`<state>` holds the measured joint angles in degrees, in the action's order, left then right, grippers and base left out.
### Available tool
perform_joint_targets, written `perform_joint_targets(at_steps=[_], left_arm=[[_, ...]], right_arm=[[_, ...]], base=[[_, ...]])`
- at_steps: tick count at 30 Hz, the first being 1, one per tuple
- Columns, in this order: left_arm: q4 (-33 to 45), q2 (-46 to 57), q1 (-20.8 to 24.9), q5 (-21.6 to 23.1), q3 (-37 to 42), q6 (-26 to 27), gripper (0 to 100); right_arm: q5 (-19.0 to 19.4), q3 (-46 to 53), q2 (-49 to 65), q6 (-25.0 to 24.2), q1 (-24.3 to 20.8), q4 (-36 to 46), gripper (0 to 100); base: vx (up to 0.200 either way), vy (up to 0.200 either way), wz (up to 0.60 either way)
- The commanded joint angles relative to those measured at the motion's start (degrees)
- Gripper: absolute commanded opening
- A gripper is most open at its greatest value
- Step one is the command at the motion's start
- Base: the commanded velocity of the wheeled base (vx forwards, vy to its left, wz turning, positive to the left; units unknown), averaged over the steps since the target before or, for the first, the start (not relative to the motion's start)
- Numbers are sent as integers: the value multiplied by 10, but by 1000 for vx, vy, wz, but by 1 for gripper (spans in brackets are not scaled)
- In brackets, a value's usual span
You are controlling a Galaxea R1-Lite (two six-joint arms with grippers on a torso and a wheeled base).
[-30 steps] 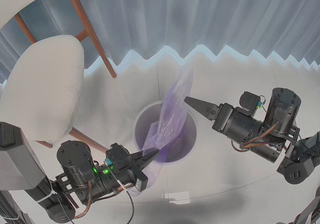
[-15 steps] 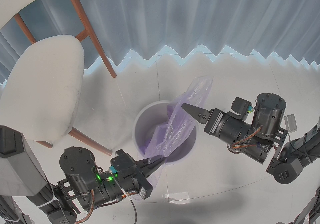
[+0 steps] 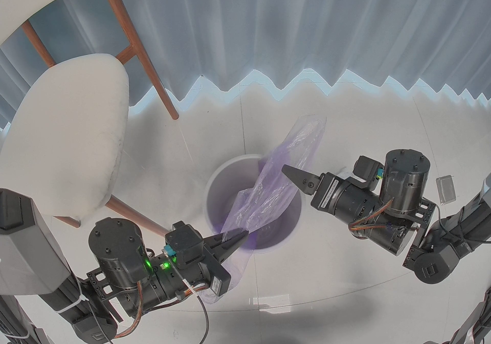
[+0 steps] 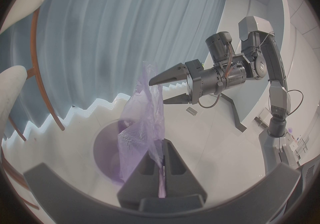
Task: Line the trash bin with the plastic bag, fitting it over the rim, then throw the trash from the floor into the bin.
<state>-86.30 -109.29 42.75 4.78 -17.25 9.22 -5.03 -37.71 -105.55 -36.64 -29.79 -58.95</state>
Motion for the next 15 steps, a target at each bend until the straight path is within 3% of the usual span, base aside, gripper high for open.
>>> perform_joint_targets(at_steps=[1, 15], left_arm=[[0, 2, -4, 0, -2, 0, 0], [0, 15, -4, -1, -2, 0, 0]], right_arm=[[-1, 0, -14, 0, 2, -1, 100], [-7, -7, -19, 3, 11, 0, 100]], base=[[0, 0, 0], [0, 0, 0]])
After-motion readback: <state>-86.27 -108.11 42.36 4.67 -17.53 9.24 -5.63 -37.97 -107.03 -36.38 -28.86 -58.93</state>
